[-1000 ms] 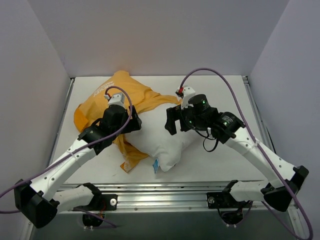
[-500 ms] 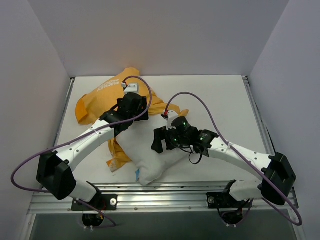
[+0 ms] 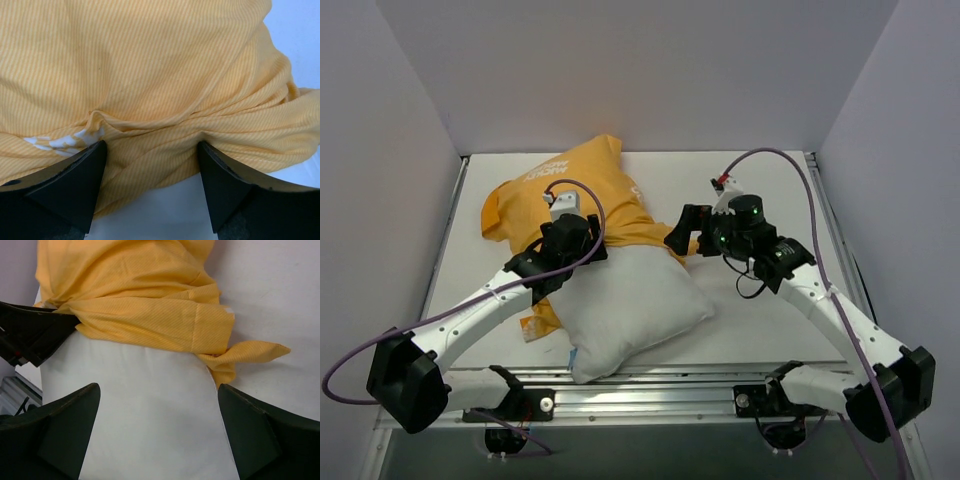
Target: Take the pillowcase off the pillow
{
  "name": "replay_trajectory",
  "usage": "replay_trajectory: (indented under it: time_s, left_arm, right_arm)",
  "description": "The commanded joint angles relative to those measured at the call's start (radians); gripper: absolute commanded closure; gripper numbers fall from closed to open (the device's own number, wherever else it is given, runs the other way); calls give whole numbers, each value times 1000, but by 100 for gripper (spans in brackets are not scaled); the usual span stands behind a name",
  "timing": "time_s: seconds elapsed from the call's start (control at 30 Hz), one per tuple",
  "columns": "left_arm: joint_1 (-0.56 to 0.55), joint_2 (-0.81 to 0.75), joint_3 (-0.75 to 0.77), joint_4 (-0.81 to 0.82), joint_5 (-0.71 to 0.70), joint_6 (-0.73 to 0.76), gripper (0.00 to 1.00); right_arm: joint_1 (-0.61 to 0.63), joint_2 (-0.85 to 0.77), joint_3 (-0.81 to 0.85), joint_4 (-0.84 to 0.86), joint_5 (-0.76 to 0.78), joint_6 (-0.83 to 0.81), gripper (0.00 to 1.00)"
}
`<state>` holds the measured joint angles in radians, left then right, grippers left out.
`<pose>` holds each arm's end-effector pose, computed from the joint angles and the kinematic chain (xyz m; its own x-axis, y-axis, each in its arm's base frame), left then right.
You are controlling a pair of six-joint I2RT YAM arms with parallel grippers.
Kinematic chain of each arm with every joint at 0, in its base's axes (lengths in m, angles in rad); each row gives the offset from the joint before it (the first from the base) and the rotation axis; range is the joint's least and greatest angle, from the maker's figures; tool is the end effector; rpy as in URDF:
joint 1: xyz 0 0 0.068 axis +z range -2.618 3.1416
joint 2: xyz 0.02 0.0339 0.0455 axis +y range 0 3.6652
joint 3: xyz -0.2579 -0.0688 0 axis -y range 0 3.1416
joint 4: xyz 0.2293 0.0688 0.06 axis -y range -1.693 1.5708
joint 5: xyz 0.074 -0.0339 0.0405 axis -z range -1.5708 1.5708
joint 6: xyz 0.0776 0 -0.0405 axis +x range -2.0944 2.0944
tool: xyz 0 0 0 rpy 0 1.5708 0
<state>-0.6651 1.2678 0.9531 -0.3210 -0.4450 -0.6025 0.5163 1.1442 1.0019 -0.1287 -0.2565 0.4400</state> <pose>0.2532 -0.1561 0.2602 -0.5462 -0.2217 -0.8078 -0.0304 0.9689 -0.2454 0.2446 0.1615 0.3353 -0.5046 0.1873 -0.8428 -0.5252 0.7082 0.4718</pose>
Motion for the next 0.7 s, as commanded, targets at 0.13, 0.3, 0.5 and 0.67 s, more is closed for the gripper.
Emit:
replay_trajectory:
  time_s: [0.13, 0.3, 0.5, 0.67]
  left_arm:
    - [-5, 1, -10, -109, 38, -20, 18]
    - [-7, 8, -7, -108, 54, -25, 18]
    - [-21, -62, 33, -141, 80, -36, 18]
    - [-34, -84, 120, -144, 132, 84, 17]
  right_arm:
    - [-13, 138, -65, 179, -277, 28, 0]
    - [-1, 183, -91, 222, -359, 37, 0]
    - [14, 195, -121, 215, -389, 39, 1]
    - [51, 244, -146, 227, -388, 28, 1]
